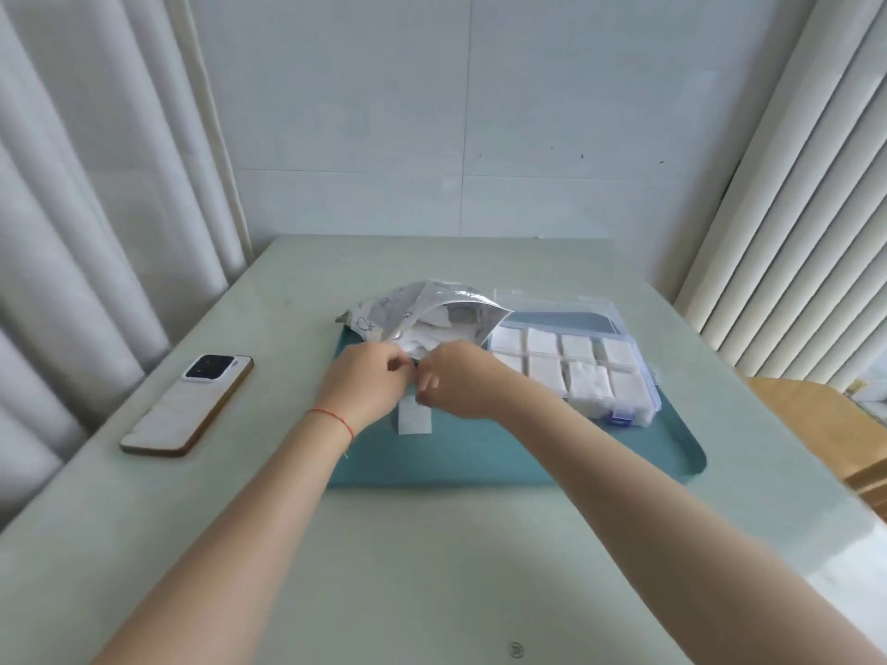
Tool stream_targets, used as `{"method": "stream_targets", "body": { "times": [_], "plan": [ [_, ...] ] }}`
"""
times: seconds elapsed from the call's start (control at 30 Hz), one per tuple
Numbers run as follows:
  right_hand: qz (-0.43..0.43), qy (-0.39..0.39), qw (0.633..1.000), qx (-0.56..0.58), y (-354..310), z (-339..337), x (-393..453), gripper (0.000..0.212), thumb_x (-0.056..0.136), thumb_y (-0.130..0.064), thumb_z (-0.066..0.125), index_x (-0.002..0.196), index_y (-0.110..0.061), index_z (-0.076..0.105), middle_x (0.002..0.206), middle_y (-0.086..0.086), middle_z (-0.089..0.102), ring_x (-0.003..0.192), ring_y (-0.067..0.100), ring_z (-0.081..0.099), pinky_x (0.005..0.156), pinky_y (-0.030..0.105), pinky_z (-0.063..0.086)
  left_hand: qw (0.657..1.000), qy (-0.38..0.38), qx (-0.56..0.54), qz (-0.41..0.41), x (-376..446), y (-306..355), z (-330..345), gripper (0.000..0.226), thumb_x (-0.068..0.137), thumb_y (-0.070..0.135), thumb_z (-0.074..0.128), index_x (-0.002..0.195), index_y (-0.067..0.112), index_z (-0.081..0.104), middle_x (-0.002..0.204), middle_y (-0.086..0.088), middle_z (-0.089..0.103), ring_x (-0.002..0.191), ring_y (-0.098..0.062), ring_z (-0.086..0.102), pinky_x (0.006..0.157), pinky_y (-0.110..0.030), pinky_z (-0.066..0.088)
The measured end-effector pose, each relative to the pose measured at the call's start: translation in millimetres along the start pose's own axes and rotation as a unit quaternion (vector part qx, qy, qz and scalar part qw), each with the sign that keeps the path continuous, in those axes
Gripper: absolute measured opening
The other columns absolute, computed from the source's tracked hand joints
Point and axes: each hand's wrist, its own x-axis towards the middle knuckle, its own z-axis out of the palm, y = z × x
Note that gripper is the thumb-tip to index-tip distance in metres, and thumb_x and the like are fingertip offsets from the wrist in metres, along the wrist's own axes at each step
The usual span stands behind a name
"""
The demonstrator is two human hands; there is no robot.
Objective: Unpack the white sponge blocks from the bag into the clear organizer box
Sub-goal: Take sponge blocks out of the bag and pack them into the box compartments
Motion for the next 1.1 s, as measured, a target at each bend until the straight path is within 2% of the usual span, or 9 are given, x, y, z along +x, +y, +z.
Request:
{"method": "stream_targets", "body": {
  "times": [0.1, 0.3, 0.4, 0.47, 0.53, 0.6, 0.67, 0.83, 1.1],
  "plan": [
    [0.013, -0.073, 0.996, -0.042, -12.7, 13.2, 11.8, 0.031, 0.087, -0.035, 0.069, 0.086, -0.005, 0.061, 0.081, 0.01, 0.055, 0.076, 0.028, 0.051, 0.059, 0.032, 0.039, 0.998, -0.045, 0.026, -0.029, -4.2, -22.2, 1.9, 0.011, 0.079, 0.03, 0.065, 0.07, 0.024, 0.066, 0.072, 0.003, 0.068, 0.064, -0.022, 0.061, 0.066, -0.032, 0.051],
    [0.018, -0.097, 0.995, 0.004, -11.5, 5.6, 13.8, 0.047, 0.083, -0.036, 0.074, 0.117, -0.006, 0.063, 0.111, 0.013, 0.064, 0.102, 0.029, 0.059, 0.076, 0.034, 0.044, 0.992, -0.099, 0.076, -0.024, 0.6, -24.4, 4.8, 0.023, 0.077, 0.042, 0.073, 0.092, 0.027, 0.064, 0.093, 0.004, 0.067, 0.079, -0.019, 0.062, 0.072, -0.031, 0.049],
    [0.017, -0.075, 0.997, 0.023, -2.1, 2.9, 12.3, 0.034, 0.086, -0.031, 0.07, 0.108, -0.006, 0.065, 0.105, 0.01, 0.063, 0.099, 0.027, 0.058, 0.076, 0.034, 0.043, 0.994, -0.105, 0.028, -0.02, -1.7, -23.7, 4.4, 0.027, 0.078, 0.045, 0.075, 0.084, 0.019, 0.066, 0.077, 0.002, 0.068, 0.067, -0.015, 0.063, 0.057, -0.024, 0.043],
    [0.029, -0.051, 0.996, 0.064, 7.6, -2.9, 7.2, 0.021, 0.085, -0.032, 0.069, 0.092, -0.013, 0.066, 0.09, 0.004, 0.062, 0.083, 0.021, 0.056, 0.069, 0.032, 0.042, 0.996, -0.085, -0.034, -0.02, -4.1, -19.3, 5.3, 0.031, 0.081, 0.042, 0.075, 0.076, 0.013, 0.066, 0.058, 0.004, 0.063, 0.049, -0.008, 0.053, 0.044, -0.016, 0.034],
    [0.04, -0.022, 0.992, 0.121, 15.4, -14.9, -2.6, 0.024, 0.086, -0.041, 0.068, 0.075, -0.02, 0.062, 0.07, -0.004, 0.059, 0.063, 0.01, 0.051, 0.057, 0.022, 0.039, 0.996, -0.06, -0.064, -0.007, -3.1, -10.6, 6.7, 0.023, 0.083, 0.029, 0.072, 0.075, 0.009, 0.066, 0.056, 0.002, 0.063, 0.05, -0.01, 0.053, 0.039, -0.012, 0.031],
    [0.05, 0.006, 0.988, 0.149, 22.2, -29.6, -14.1, 0.028, 0.087, -0.047, 0.064, 0.078, -0.021, 0.065, 0.063, -0.007, 0.06, 0.057, 0.006, 0.049, 0.049, 0.014, 0.036, 0.995, -0.051, -0.09, 0.004, -1.8, 4.1, 9.5, 0.02, 0.085, 0.024, 0.07, 0.072, 0.009, 0.065, 0.059, -0.003, 0.067, 0.048, -0.007, 0.053, 0.037, -0.012, 0.03],
    [0.056, 0.04, 0.983, 0.17, 35.3, -42.8, -26.9, 0.018, 0.091, -0.033, 0.063, 0.09, -0.017, 0.069, 0.064, -0.004, 0.061, 0.056, 0.007, 0.052, 0.048, 0.014, 0.037, 0.991, -0.047, -0.127, 0.017, 1.2, 25.2, 16.1, 0.024, 0.086, 0.026, 0.072, 0.07, 0.01, 0.064, 0.058, -0.002, 0.067, 0.04, -0.002, 0.049, 0.036, -0.013, 0.028],
    [0.099, 0.113, 0.964, 0.221, 105.2, -61.7, -70.4, 0.009, 0.09, -0.009, 0.06, 0.086, -0.014, 0.066, 0.068, -0.008, 0.071, 0.052, 0.011, 0.061, 0.057, 0.024, 0.047, 0.984, -0.062, -0.154, 0.061, 13.6, 88.5, 53.3, 0.021, 0.085, 0.028, 0.071, 0.068, 0.016, 0.067, 0.058, 0.008, 0.066, 0.045, -0.008, 0.056, 0.047, -0.017, 0.039],
    [0.186, 0.074, 0.948, 0.248, 194.2, -55.8, -119.7, 0.004, 0.087, -0.017, 0.066, 0.087, -0.02, 0.065, 0.082, 0.006, 0.075, 0.046, 0.014, 0.052, 0.053, 0.026, 0.035, 0.979, -0.109, -0.009, 0.174, 20.6, 143.7, 118.6, 0.012, 0.088, 0.018, 0.062, 0.086, 0.019, 0.074, 0.083, 0.009, 0.069, 0.081, -0.011, 0.061, 0.071, -0.021, 0.042]
  ]
}}
